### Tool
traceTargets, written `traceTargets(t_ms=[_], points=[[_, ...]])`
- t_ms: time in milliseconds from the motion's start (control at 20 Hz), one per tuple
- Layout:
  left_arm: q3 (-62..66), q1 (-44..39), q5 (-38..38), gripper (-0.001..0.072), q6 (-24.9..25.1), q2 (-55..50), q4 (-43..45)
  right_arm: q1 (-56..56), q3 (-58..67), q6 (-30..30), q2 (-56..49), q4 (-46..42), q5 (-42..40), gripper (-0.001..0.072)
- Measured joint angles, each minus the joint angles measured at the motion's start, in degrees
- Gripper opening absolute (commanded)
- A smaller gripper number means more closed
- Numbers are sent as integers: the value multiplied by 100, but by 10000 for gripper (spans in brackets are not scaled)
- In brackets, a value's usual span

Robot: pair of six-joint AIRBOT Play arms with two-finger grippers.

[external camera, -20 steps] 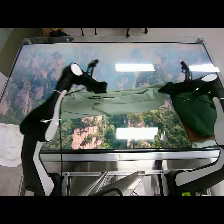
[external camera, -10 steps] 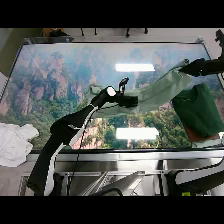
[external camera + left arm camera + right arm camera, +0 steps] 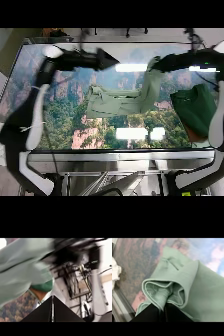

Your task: Fold the shirts.

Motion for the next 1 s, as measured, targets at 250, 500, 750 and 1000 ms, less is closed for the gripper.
traceTargets(t_ms=[250, 500, 750, 1000], points=[[-155, 1462, -798, 14, 232, 1665, -396, 2081, 0, 92, -925, -50, -1838, 418], [-184, 2035, -1379, 14, 372, 2367, -503, 3639, 4, -133, -2022, -37, -3915, 614], [-188, 2149, -1744, 14, 376, 2531, -538, 3283, 15, -216, -1606, -553, -3825, 563], [-188, 2164, -1845, 14, 367, 2553, -538, 1633, 0, 566, -914, -1786, -2188, 622]])
